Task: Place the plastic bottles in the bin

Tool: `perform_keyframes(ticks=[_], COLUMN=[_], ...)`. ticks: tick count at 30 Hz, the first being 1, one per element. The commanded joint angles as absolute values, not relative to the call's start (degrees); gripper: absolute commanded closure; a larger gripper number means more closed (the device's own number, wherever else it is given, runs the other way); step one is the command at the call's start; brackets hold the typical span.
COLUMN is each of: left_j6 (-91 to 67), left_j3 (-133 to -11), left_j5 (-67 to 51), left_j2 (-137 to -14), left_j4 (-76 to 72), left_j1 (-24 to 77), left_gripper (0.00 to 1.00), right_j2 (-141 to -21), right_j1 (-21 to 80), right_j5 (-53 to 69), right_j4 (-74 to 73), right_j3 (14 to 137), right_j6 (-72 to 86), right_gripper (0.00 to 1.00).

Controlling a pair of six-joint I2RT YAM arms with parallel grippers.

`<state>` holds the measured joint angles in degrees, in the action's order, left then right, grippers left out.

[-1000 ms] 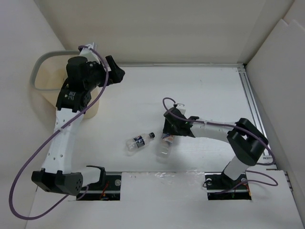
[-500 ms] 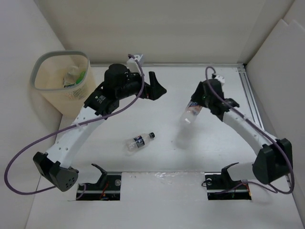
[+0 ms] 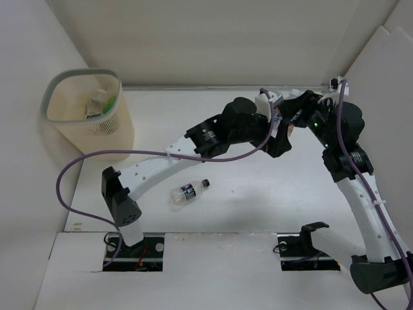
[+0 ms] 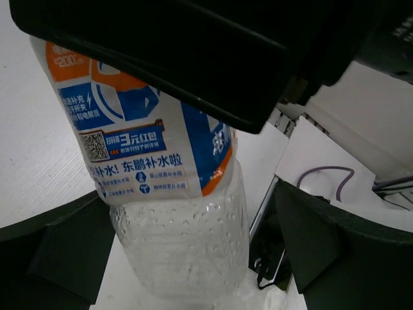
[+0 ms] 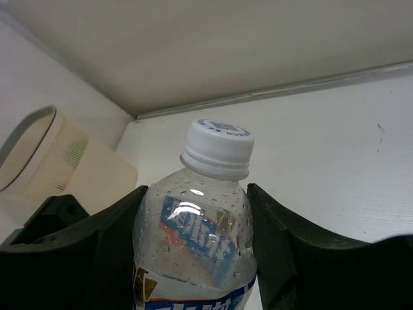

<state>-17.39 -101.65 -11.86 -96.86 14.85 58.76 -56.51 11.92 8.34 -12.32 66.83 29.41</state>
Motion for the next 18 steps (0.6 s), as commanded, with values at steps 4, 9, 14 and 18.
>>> perform_keyframes(ticks=[4,9,14,18], left_j6=[-18.8,-19.3,-20.9,-22.1], left_j3=[-109.2,-109.2,-110.3,-112.2], left_j5=[-7.5,-5.4,1.7,4.2], left_j2=[-100.2,-101.3,-100.0,-96.0], left_j4=[15.1,15.1,15.8,18.9], left_j1=[59.2,59.2,56.9,48.0], left_gripper=[0.00,0.32,1.00,1.00], right_j2=[-54.7,-52.3,-51.8,-52.4], right_j1=[11.6,11.6,9.9,5.6], right_j5=[12.0,10.0,5.3,6.0], right_j4=[-9.7,-9.1,-10.9,-11.5], right_j3=[67.9,67.1,66.0,61.8], right_j6=[31.6,32.7,32.2,31.6], right_gripper=[1.00,0.91,0.00,0.00])
